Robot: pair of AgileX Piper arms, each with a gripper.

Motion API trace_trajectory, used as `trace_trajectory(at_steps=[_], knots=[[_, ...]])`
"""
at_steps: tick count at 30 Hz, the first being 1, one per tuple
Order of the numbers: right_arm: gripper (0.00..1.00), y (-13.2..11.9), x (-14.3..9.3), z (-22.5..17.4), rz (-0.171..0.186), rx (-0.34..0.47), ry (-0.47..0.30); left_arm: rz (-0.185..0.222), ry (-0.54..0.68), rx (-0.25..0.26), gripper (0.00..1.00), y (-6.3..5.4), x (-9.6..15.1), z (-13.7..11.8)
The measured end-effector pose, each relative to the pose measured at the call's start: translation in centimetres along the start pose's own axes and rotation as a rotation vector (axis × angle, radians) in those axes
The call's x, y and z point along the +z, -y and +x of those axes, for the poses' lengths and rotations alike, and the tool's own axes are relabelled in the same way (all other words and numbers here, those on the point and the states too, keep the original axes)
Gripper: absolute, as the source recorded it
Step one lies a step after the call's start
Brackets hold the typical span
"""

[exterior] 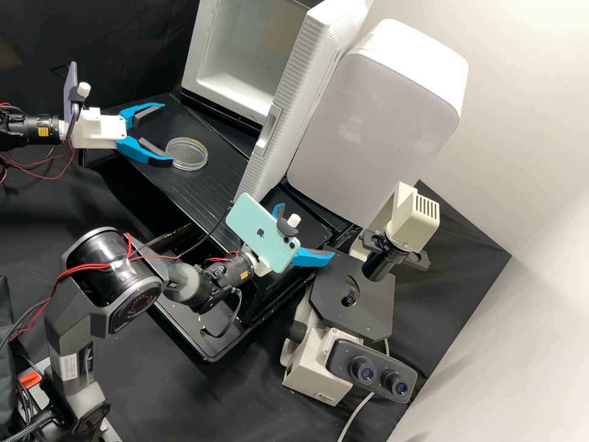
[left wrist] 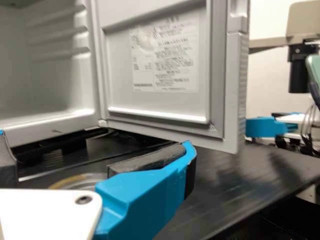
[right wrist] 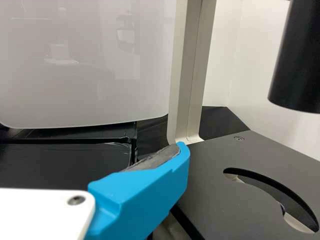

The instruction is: Place the petri dish in the incubator

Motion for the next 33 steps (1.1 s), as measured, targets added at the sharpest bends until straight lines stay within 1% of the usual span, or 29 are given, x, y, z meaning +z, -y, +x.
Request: trace_trajectory(at_steps=[1,6,10,13,17,22,25,29,31,33], knots=[[1.0,0.0,0.0,0.0,0.0,0.0,0.0,-0.002,-0.003,-0.01,1.0,0.2,-0.1,0.1],[1.0,0.0,0.0,0.0,0.0,0.0,0.0,-0.023,-0.06,-0.096,1.0,1.5,-0.8,0.5],[1.0,0.0,0.0,0.0,0.0,0.0,0.0,-0.017,-0.114,-0.137,1.0,2.0,-1.5,1.1],[1.0,0.0,0.0,0.0,0.0,0.0,0.0,-0.022,-0.145,-0.145,1.0,2.1,-1.9,1.5],[1.0,0.0,0.0,0.0,0.0,0.0,0.0,-0.03,-0.162,-0.174,1.0,2.7,-2.2,2.0],[1.0,0.0,0.0,0.0,0.0,0.0,0.0,-0.03,-0.162,-0.169,1.0,2.6,-2.4,2.7],[1.0,0.0,0.0,0.0,0.0,0.0,0.0,-0.03,-0.152,-0.181,1.0,2.6,-2.4,3.3],[1.0,0.0,0.0,0.0,0.0,0.0,0.0,-0.064,-0.106,-0.208,1.0,3.0,-2.1,4.2],[1.0,0.0,0.0,0.0,0.0,0.0,0.0,-0.088,-0.083,-0.218,1.0,3.1,-1.9,4.6],[1.0,0.0,0.0,0.0,0.0,0.0,0.0,-0.096,-0.066,-0.22,1.0,3.1,-1.8,5.0]])
